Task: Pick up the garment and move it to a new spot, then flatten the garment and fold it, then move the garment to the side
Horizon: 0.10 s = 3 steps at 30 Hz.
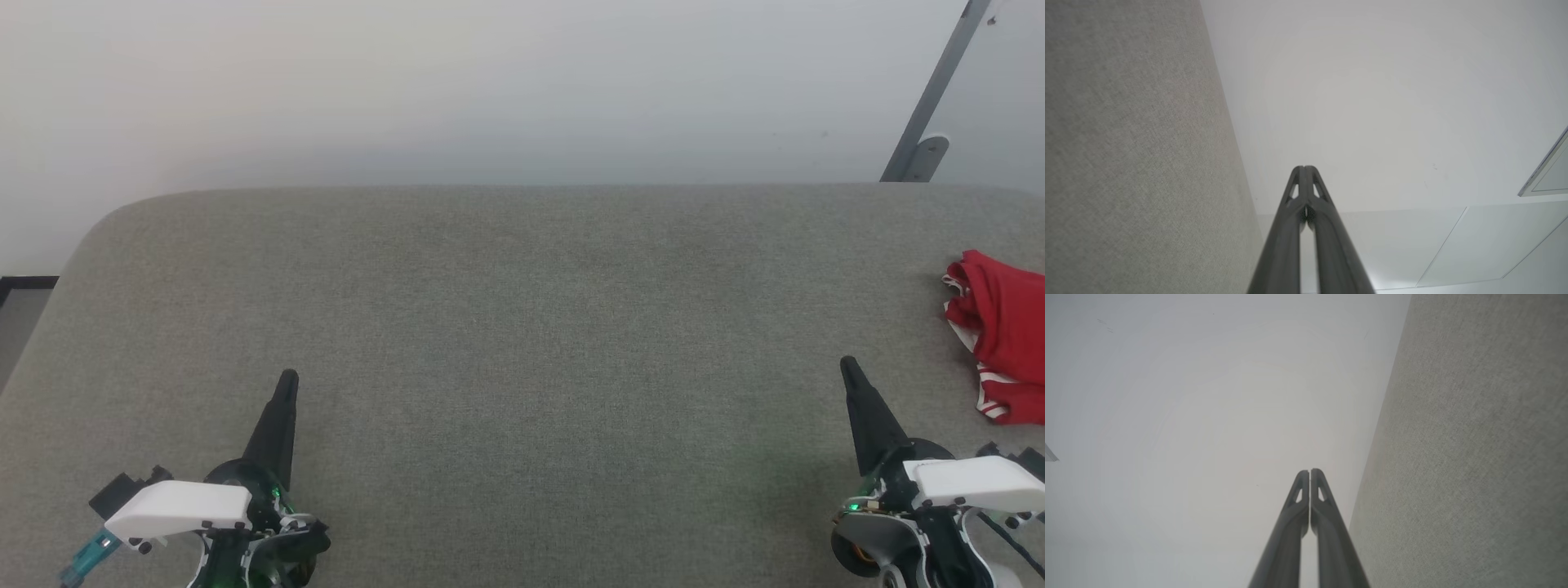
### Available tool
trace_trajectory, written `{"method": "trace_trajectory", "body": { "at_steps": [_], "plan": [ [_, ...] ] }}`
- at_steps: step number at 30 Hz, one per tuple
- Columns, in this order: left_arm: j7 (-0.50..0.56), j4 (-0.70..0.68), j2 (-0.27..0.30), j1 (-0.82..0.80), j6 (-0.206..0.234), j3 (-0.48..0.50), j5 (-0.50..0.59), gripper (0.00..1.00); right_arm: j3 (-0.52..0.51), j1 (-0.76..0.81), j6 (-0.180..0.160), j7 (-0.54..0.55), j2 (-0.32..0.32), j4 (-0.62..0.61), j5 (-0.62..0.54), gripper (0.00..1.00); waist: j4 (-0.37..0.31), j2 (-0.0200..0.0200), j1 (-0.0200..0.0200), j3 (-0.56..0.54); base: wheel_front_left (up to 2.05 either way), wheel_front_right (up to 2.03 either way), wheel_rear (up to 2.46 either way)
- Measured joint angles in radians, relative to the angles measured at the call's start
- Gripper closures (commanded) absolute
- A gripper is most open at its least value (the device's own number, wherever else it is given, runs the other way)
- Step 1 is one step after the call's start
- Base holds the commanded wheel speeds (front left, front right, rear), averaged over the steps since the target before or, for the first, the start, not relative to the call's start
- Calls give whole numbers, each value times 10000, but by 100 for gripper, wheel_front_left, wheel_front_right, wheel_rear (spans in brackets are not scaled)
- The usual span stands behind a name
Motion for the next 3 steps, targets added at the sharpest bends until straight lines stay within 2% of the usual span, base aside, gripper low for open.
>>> {"method": "trace_trajectory", "body": {
  "at_steps": [3],
  "plan": [
    [0, 0, 0, 0, 0, 0, 0, 100, -4, 0, 0, 0, 0, 0, 0, 100, 0, 0, 0, 0, 0, 0, 0]
  ]
}}
